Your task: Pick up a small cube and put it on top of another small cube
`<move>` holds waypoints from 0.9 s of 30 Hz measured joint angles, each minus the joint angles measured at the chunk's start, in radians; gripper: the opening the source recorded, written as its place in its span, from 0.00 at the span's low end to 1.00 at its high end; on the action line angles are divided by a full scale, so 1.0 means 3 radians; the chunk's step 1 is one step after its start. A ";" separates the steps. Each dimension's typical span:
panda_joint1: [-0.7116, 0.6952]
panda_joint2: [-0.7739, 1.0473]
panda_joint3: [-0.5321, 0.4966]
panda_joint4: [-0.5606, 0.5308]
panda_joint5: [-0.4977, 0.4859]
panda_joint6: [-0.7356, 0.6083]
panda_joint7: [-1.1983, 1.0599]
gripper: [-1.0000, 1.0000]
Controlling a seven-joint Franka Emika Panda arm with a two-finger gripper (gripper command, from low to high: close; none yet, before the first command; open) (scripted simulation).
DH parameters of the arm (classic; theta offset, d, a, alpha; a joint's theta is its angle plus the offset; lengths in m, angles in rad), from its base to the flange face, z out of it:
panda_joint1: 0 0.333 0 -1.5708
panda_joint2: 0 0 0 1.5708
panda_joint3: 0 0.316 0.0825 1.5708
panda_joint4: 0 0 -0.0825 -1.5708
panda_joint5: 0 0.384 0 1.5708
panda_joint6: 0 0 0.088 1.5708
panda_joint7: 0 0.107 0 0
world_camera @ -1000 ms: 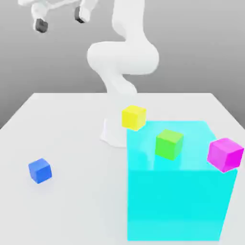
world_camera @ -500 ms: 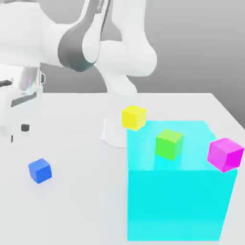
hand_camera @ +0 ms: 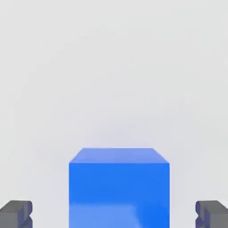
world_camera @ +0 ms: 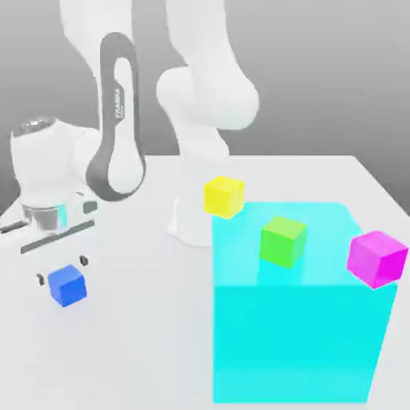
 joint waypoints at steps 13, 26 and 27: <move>0.0033 -0.0609 -0.0063 -0.0109 -0.0119 -0.0494 0.0089 0.00; 0.0783 -0.2190 0.0578 0.0042 0.0212 -0.2213 0.0863 0.00; 0.0860 -0.2314 0.0623 0.0058 0.0247 -0.2350 0.0927 0.00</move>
